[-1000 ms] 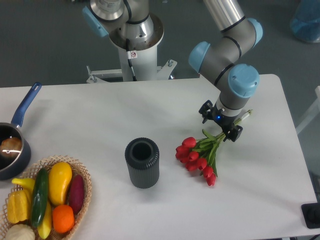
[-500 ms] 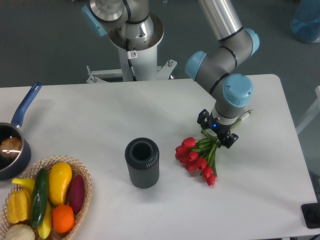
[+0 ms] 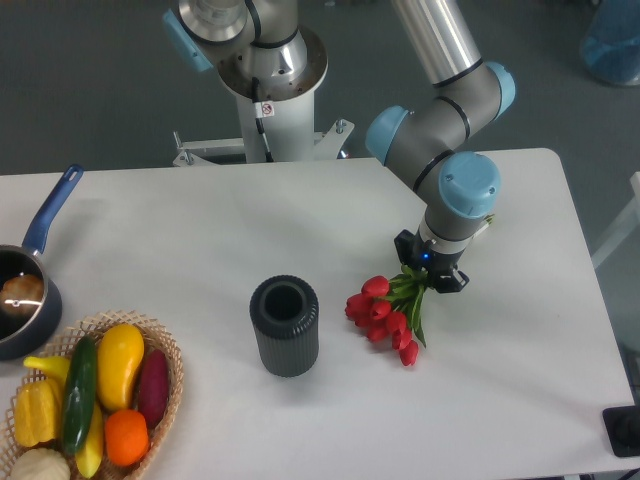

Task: Pick up the flowers from the table
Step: 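Lift the held tulips up off the table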

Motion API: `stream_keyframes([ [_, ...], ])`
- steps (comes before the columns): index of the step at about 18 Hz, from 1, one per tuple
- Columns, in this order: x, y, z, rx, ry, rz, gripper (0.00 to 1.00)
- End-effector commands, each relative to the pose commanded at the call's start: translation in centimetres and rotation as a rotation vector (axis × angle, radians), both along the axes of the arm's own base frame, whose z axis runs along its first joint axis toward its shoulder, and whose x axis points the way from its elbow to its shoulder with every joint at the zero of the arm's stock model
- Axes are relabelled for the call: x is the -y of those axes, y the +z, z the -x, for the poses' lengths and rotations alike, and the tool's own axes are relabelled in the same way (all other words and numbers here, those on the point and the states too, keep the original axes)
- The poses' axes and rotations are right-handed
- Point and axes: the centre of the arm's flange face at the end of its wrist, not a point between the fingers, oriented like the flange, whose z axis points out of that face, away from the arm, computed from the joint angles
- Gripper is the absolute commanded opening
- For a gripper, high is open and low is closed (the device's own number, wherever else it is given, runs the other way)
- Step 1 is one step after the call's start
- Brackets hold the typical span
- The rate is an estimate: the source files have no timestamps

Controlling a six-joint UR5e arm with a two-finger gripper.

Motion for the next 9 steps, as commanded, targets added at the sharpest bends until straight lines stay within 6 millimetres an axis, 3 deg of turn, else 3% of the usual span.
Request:
stream_keyframes([
  [3,-0.2,2.0,0.5,-0.034,0.029,-0.012,0.0],
  [9,0.0,7.1,3.5,-0.134,0.04,-0.039,0.0],
])
